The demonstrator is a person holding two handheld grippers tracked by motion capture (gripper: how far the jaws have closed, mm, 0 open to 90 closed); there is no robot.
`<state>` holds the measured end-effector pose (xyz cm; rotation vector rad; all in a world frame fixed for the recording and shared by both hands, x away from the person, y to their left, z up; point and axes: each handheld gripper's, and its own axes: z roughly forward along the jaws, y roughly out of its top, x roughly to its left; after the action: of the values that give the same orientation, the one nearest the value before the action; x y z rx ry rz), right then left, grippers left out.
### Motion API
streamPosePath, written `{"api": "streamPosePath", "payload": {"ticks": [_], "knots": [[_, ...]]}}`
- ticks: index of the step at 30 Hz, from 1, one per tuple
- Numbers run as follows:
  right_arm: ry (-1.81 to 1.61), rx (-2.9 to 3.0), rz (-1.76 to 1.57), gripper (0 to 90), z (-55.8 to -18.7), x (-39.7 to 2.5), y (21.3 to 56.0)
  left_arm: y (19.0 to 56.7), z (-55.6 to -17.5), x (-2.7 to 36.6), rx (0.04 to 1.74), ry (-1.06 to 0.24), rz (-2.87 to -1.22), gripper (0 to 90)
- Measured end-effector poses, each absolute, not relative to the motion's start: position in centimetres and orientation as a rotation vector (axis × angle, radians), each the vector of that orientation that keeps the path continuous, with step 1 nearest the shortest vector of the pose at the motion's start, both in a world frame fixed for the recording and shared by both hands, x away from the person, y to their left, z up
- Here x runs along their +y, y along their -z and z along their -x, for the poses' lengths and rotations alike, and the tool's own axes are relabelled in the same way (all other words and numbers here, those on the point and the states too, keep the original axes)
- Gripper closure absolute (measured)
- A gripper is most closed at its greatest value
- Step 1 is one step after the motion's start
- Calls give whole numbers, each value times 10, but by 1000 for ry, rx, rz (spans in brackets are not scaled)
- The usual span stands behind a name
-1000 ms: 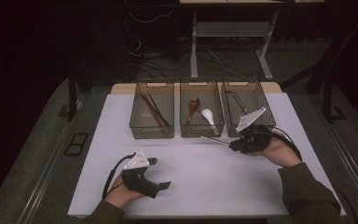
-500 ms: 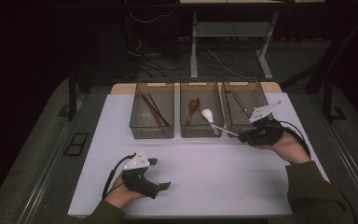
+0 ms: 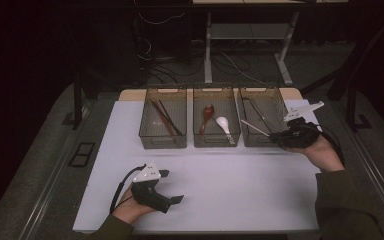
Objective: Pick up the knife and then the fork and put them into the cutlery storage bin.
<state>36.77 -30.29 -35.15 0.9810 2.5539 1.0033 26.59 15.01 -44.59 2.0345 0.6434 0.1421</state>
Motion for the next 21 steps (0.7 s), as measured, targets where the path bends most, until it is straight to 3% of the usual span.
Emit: {"api": "streamPosePath", "payload": {"ticks": [21], "knots": [[-874,2434,-1270,838,-426,-325,353,446,-266,149,638,-139,-2033,0]]}}
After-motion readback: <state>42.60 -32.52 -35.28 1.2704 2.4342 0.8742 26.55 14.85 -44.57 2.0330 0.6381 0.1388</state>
